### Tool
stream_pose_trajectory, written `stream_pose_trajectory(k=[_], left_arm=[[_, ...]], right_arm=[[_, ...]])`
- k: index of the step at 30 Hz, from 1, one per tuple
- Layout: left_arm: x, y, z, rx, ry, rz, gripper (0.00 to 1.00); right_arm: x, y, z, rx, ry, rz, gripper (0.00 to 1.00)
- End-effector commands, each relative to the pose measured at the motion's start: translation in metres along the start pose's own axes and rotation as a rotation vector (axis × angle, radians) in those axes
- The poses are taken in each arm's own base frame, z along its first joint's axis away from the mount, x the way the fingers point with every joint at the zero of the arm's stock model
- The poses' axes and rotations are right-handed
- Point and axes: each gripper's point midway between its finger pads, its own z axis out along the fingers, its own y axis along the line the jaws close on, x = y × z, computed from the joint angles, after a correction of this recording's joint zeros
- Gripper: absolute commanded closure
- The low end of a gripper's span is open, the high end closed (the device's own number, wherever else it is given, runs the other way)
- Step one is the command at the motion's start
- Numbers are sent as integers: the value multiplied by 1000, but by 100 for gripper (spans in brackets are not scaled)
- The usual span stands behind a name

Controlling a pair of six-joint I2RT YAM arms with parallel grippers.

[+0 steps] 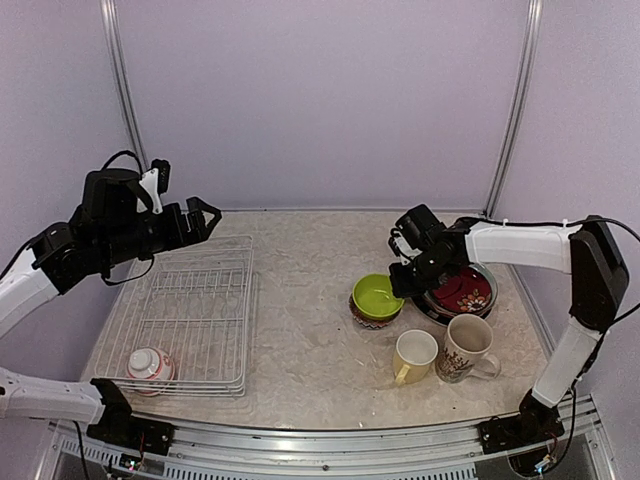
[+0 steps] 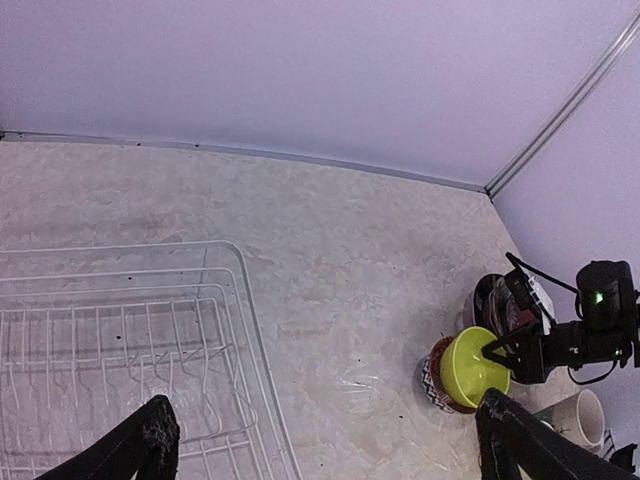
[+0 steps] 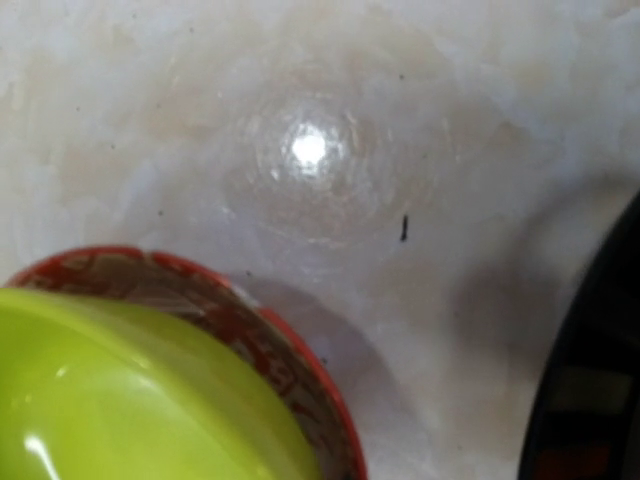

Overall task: Unload the mixed dishes from the dish rack
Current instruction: Place the bowl in the bowl.

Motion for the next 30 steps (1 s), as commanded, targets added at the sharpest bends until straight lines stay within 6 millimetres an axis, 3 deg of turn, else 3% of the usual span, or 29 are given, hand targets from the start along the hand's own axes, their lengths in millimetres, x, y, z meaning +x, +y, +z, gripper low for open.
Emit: stream_pose_trajectory(k=[1,6,14,20,24,28,30], left_arm=[[-3,24,-13,-60,-51,-90,1],[11,52,-22,-162,-7,-163,1],[82,108,-48,-471,271,-293,1],[131,140,-82,-690,370,-513,1],[162,151,-101,-836,468,-614,1],[187,151,-92,-870,553,-654,5],[195,151,-86,-872,569,-661,14]], right_arm=[[-14,5,5,-16,-26,-10,97],[-18,8,11,-15,-22,-14,92],[-18,10,10,-17,-19,-40,74],[-29,19,-11,-39,-67,-63,52],[-37,22,-24,-51,-100,-75,39],[-38,23,-28,-54,-108,-84,34],[-37,21,-29,-53,-106,-83,33]])
